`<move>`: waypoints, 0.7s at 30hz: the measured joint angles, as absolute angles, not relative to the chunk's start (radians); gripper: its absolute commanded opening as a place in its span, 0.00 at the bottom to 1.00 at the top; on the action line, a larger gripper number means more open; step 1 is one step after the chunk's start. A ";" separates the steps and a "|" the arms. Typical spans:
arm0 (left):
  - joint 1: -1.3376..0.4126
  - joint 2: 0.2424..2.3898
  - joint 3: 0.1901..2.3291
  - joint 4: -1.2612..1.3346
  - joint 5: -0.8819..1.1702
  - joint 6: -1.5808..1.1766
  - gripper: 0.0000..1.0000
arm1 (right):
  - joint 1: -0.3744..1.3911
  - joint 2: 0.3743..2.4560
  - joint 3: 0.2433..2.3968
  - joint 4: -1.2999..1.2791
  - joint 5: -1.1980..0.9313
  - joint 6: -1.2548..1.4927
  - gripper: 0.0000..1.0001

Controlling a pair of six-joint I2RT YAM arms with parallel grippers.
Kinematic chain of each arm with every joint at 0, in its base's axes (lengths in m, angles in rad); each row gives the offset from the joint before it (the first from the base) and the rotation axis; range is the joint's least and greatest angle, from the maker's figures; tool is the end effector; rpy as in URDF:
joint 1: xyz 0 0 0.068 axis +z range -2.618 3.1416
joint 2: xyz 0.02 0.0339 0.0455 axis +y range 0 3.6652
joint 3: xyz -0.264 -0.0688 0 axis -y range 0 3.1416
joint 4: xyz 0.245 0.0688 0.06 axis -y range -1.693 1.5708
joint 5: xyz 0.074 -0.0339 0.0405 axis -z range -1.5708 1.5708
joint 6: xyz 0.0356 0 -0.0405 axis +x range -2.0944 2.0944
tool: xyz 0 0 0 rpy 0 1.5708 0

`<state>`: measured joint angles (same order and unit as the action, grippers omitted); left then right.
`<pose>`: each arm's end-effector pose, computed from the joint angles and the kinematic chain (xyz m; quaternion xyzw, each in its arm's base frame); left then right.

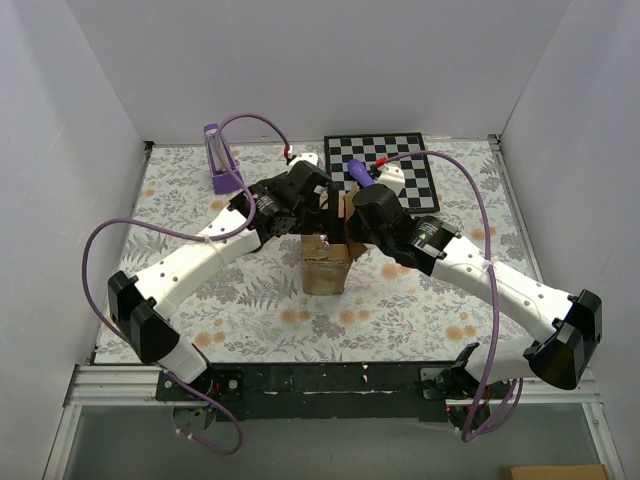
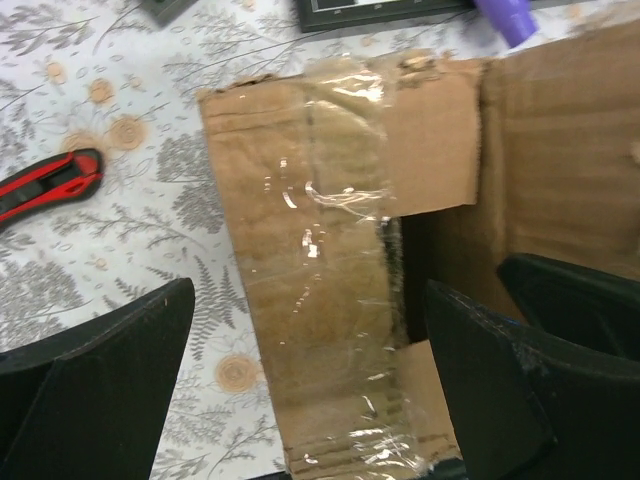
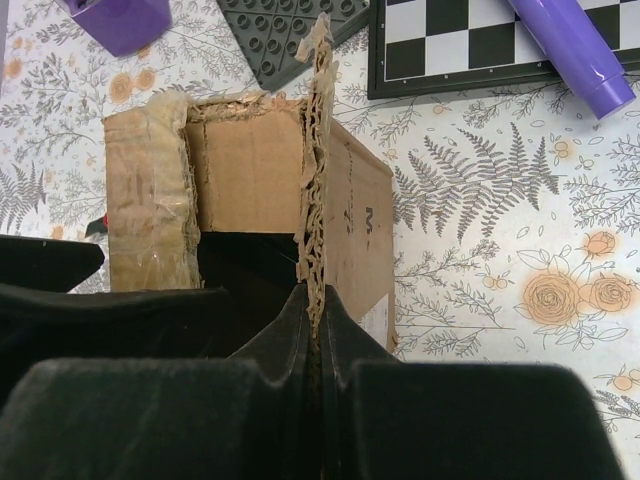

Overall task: Unpack the express box
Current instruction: Open the express box at the center of the board.

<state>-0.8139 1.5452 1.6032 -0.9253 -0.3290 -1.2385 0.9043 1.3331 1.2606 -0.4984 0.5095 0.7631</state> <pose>0.2309 -0.2277 0.3694 -0.2503 0.8934 -0.2111 0.3076 0.1960 0.2211 0.3554 0.0606 0.8557 0.1948 0.4756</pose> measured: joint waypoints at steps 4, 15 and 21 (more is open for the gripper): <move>-0.822 1.573 1.604 -0.966 -0.392 -1.237 0.98 | 0.904 1.335 1.261 -0.498 0.513 0.760 0.01; -0.834 1.607 1.622 -0.998 -0.459 -1.238 0.95 | 0.905 1.335 1.261 -0.495 0.517 0.756 0.01; -0.836 1.606 1.654 -1.011 -0.485 -1.237 0.91 | 0.905 1.335 1.261 -0.495 0.521 0.756 0.01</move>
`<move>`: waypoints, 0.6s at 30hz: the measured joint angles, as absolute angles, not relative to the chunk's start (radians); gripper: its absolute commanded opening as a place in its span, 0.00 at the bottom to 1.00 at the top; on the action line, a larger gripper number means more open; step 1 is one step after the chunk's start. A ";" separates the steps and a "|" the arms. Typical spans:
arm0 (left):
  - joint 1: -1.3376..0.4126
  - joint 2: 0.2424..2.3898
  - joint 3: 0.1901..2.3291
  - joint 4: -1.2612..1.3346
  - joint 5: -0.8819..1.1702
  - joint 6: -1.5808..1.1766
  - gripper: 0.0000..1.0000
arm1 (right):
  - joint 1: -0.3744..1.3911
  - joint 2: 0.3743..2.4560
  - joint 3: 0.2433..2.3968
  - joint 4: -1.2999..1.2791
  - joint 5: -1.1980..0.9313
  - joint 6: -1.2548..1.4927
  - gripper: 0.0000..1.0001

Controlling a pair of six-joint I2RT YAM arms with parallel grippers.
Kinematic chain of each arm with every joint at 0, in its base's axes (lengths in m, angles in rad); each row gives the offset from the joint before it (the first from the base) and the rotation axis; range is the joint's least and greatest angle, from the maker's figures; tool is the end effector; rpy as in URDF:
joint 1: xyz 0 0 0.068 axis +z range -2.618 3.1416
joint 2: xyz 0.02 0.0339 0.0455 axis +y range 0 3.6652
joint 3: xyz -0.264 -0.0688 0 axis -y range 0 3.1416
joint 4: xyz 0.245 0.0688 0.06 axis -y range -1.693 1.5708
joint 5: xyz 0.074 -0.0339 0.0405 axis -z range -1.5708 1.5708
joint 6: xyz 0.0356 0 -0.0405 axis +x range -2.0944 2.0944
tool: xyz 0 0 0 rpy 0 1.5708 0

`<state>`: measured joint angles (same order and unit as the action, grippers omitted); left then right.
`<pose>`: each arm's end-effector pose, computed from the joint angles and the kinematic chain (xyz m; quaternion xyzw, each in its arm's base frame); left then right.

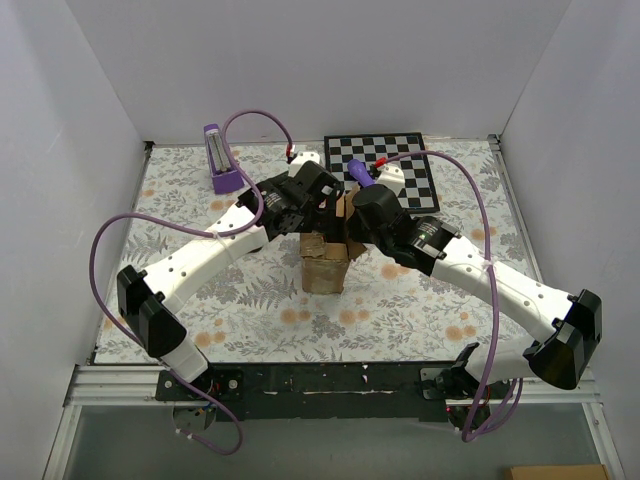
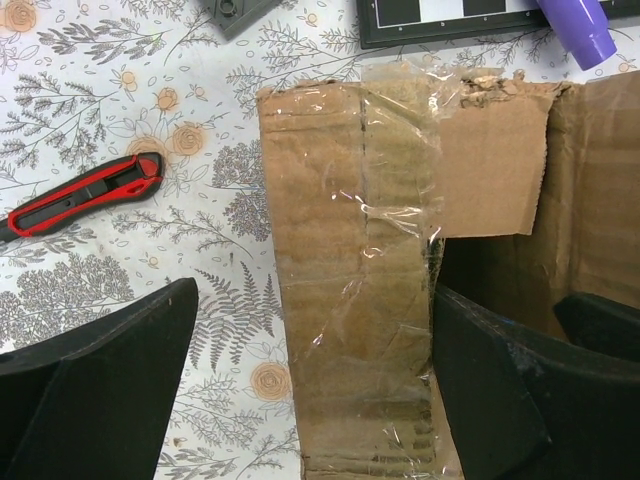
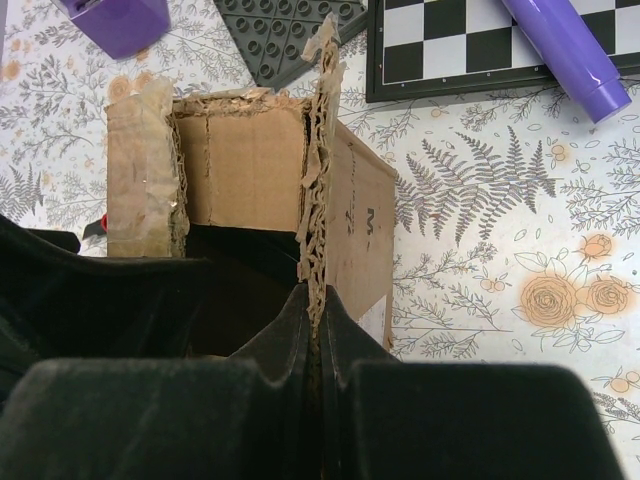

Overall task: Unpack the express box
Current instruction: Open the express box at the center of the board.

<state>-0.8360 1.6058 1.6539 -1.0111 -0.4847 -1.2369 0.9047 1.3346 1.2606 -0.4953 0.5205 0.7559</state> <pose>0.2344 -0.2347 0.3624 -0.2548 0.8934 -0.1334 0.3450 0.1964 0.2213 0.3554 0.0602 0.8545 0.1901 0.4796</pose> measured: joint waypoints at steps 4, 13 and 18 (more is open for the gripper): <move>-0.838 1.605 1.654 -1.017 -0.495 -1.237 0.86 | 0.905 1.335 1.261 -0.494 0.521 0.756 0.01; -0.841 1.557 1.654 -1.012 -0.502 -1.238 0.72 | 0.907 1.335 1.261 -0.489 0.519 0.756 0.01; -0.841 1.520 1.654 -1.011 -0.511 -1.238 0.68 | 0.908 1.334 1.261 -0.490 0.521 0.754 0.01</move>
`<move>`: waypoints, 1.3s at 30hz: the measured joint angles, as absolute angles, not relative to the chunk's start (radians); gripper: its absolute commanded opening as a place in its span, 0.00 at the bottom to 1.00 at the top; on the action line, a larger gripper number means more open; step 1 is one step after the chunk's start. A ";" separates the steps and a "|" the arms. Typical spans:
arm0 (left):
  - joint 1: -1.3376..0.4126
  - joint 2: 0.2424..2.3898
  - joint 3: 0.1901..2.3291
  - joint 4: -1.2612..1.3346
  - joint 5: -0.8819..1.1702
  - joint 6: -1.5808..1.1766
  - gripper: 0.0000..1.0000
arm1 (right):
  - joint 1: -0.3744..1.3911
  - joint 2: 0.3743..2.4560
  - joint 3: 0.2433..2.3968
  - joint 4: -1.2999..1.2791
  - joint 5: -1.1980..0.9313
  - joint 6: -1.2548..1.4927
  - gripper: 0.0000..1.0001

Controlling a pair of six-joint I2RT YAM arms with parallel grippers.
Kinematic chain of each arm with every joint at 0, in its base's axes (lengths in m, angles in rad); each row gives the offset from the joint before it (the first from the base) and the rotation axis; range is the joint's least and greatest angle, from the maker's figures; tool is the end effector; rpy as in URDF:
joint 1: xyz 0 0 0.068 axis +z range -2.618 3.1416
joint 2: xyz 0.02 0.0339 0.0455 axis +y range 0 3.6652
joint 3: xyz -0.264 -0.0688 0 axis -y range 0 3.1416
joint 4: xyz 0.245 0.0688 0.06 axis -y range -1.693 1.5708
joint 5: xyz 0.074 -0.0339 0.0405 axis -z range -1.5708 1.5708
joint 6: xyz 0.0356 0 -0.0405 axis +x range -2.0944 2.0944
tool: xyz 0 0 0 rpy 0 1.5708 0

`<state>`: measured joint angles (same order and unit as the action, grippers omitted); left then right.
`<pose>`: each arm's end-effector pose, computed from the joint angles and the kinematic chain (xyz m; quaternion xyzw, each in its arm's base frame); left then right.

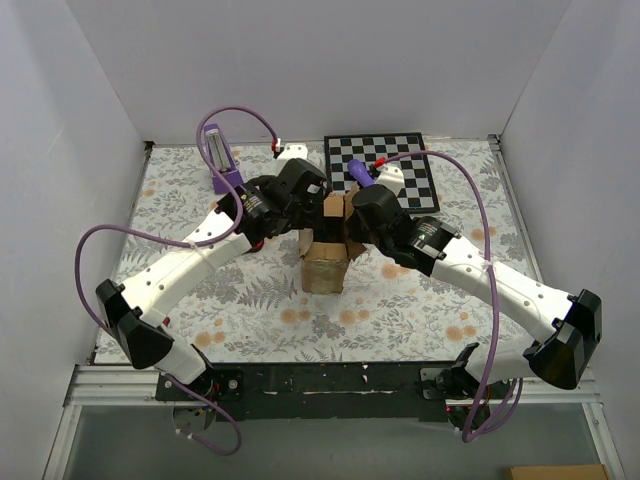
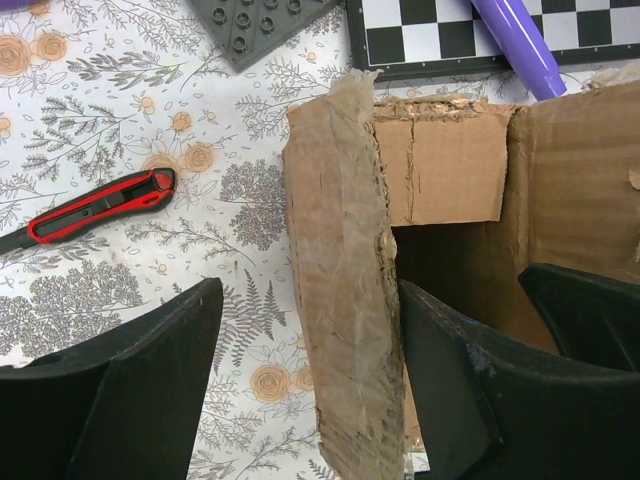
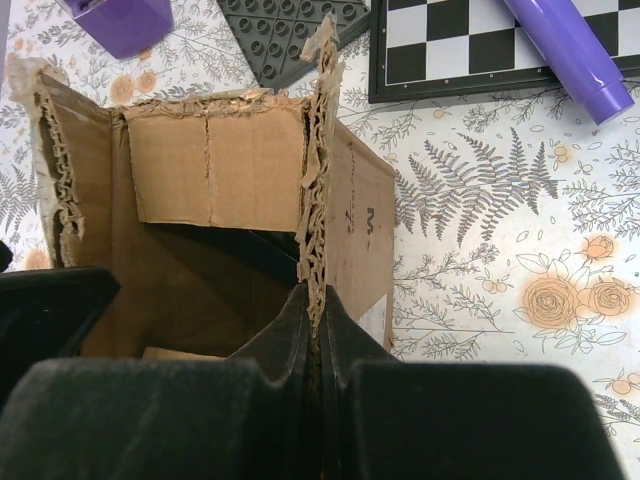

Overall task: Unpack the express box
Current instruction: Open the express box at the center of the board.

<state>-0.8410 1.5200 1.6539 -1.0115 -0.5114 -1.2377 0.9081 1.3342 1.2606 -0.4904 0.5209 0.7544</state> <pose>0.2187 -0.2183 0.3885 -0.2635 0.8752 -0.1628 0.3716 0.1958 0.2221 0.3559 0.0589 0.8534 0.1923 0.4808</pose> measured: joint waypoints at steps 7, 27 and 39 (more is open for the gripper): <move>-0.840 1.500 1.638 -1.010 -0.524 -1.239 0.53 | 0.908 1.334 1.261 -0.492 0.523 0.748 0.01; -0.787 1.385 1.442 -0.842 -0.401 -1.235 0.00 | 0.911 1.317 1.258 -0.490 0.506 0.706 0.34; -0.774 1.352 1.387 -0.774 -0.350 -1.227 0.00 | 0.910 1.189 1.187 -0.461 0.511 0.598 0.21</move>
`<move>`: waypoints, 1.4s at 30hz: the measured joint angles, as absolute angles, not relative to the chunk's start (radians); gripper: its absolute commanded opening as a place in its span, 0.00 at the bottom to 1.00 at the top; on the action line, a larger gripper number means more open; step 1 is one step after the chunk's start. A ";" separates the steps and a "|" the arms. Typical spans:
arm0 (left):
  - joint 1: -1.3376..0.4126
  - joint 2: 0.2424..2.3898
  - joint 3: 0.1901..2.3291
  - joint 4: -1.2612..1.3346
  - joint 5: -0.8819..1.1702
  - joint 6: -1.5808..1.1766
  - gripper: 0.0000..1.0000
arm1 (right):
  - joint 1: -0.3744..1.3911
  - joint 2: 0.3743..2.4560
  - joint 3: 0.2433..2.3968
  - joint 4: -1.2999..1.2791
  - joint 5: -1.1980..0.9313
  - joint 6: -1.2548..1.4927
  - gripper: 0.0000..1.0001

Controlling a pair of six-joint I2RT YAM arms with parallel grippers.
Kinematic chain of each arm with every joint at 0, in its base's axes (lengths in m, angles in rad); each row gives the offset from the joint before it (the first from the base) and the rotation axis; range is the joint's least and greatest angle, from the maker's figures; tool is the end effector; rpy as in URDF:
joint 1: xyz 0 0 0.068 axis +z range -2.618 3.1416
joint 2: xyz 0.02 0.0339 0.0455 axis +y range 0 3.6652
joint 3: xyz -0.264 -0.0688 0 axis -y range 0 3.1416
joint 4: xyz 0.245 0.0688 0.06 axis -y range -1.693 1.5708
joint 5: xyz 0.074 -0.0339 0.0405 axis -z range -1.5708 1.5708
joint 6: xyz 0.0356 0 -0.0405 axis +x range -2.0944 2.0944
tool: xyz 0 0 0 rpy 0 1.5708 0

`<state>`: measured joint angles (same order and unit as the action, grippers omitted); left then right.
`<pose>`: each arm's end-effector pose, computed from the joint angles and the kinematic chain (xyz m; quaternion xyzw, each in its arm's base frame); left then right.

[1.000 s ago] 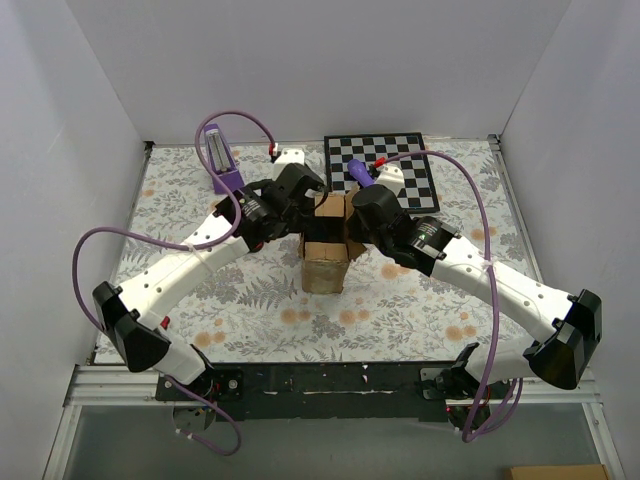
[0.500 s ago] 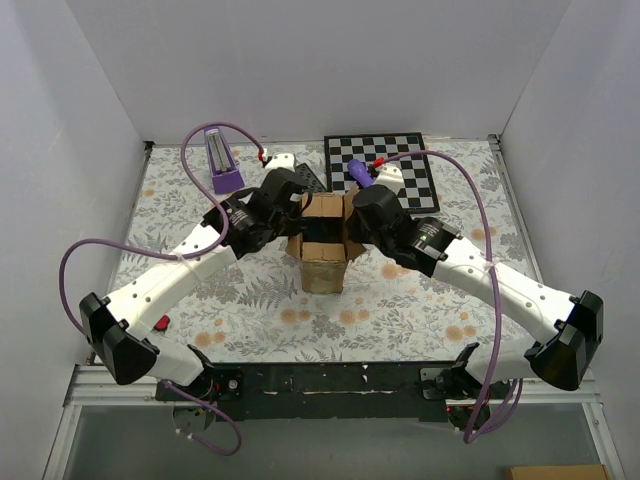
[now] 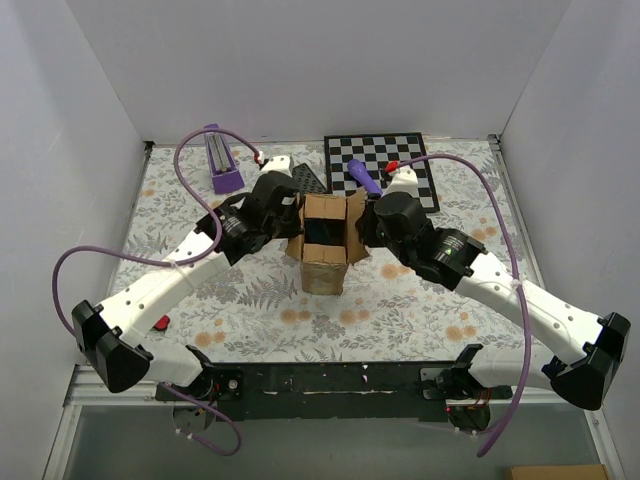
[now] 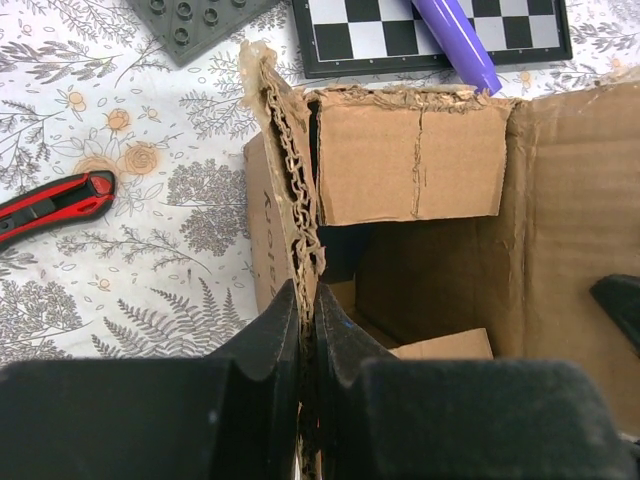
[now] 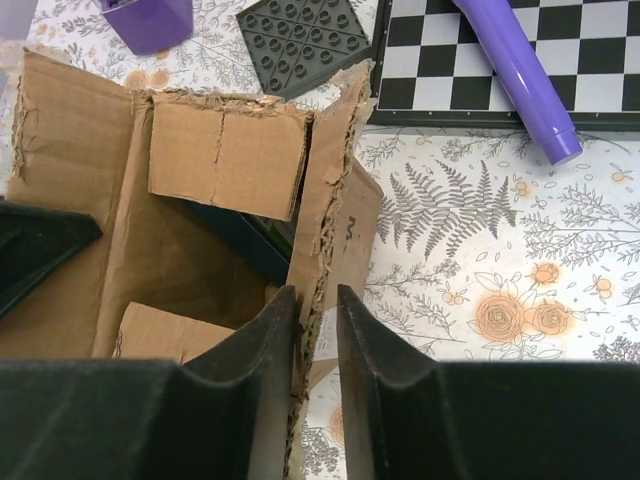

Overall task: Unpack the express box
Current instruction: Open the express box at the center of the board.

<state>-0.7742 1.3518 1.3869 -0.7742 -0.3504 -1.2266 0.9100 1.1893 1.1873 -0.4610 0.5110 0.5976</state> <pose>0.2122 -0.1904 0.3674 -0.2706 0.8620 -0.2487 0.3490 0.1738 0.1952 0.3711 0.0033 0.8335 0.1916 0.5182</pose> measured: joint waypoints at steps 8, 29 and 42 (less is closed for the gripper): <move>-0.760 1.257 1.264 -0.670 -0.314 -1.266 0.00 | 0.910 1.184 1.172 -0.430 0.507 0.580 0.07; -0.597 1.146 1.082 -0.475 -0.023 -1.316 0.00 | 0.857 1.171 1.118 -0.447 0.541 0.430 0.58; -0.593 1.221 1.155 -0.505 0.060 -1.259 0.00 | 0.854 1.029 1.197 -0.167 0.315 0.027 0.65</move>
